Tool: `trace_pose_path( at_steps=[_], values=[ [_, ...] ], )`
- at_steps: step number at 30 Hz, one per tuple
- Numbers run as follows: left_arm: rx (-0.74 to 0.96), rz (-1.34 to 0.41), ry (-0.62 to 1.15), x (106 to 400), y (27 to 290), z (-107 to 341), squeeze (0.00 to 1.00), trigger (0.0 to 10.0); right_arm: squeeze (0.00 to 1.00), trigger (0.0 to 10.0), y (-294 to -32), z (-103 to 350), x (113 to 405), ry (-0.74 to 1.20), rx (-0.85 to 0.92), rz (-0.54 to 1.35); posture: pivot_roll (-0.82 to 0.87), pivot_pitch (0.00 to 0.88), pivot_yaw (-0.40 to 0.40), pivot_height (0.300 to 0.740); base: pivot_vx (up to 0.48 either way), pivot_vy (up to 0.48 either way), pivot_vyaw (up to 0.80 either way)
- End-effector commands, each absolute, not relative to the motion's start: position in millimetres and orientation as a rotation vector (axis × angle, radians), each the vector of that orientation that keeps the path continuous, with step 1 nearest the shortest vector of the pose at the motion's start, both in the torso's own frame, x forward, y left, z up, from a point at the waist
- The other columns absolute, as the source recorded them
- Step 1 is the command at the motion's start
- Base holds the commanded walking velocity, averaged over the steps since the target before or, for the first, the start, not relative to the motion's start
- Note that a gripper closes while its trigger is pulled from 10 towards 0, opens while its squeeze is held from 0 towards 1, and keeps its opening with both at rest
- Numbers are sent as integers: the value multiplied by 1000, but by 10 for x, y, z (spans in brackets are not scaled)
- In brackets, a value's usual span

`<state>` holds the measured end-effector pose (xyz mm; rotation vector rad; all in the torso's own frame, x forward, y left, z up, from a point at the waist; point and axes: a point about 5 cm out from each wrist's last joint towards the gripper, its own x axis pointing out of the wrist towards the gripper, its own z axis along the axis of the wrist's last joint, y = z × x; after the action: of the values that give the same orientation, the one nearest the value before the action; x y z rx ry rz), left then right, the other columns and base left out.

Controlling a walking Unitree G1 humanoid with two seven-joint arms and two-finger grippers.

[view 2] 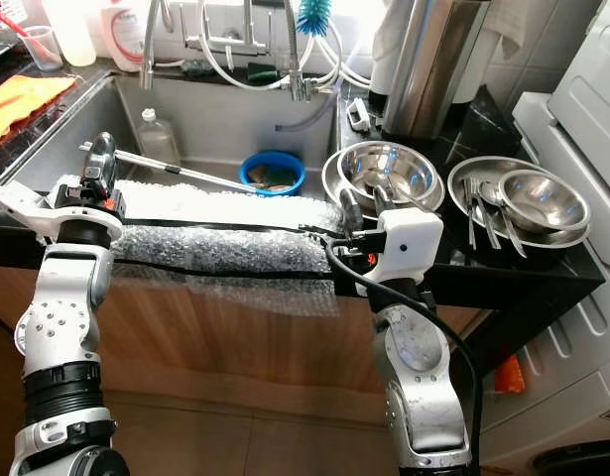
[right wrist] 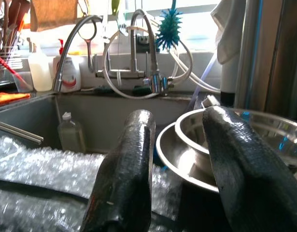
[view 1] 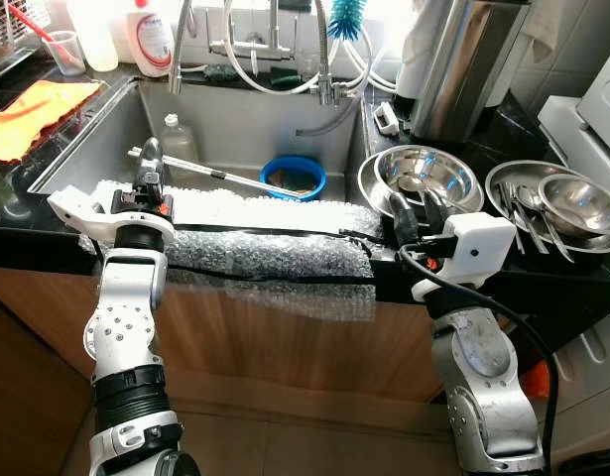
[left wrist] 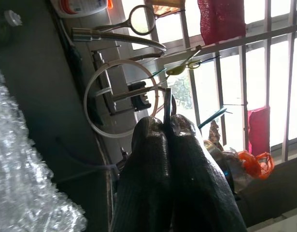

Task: Kitchen organization

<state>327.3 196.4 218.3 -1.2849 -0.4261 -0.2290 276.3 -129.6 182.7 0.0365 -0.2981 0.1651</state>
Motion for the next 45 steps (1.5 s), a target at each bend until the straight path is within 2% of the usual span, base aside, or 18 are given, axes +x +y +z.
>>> trace_pose_path(
  at_steps=[1,33,38,40,45],
  values=[
    [-1281,-237,-430,3262,1958,2191,0,10000,0,10000,-1299,1871,2749,-319,38,166,-67,58,-32,740,-281,0,0],
    [-1246,-217,-432,3232,2054,2183,0,10000,0,10000,-1390,1880,2750,-321,23,127,-66,63,-29,740,-301,0,0],
    [-1198,-184,-432,3215,2105,2172,0,10000,0,10000,-1426,1867,2746,-316,18,108,-65,65,-30,740,-115,0,0],
    [-1124,-152,-404,3196,2176,2122,0,10000,0,10000,-1475,1842,2719,-305,11,87,-65,63,-30,740,0,0,0],
    [-950,-67,-357,3086,2436,1986,0,10000,0,10000,-1741,1685,2548,-247,-53,-42,-69,68,-28,740,0,0,0]
  ],
)
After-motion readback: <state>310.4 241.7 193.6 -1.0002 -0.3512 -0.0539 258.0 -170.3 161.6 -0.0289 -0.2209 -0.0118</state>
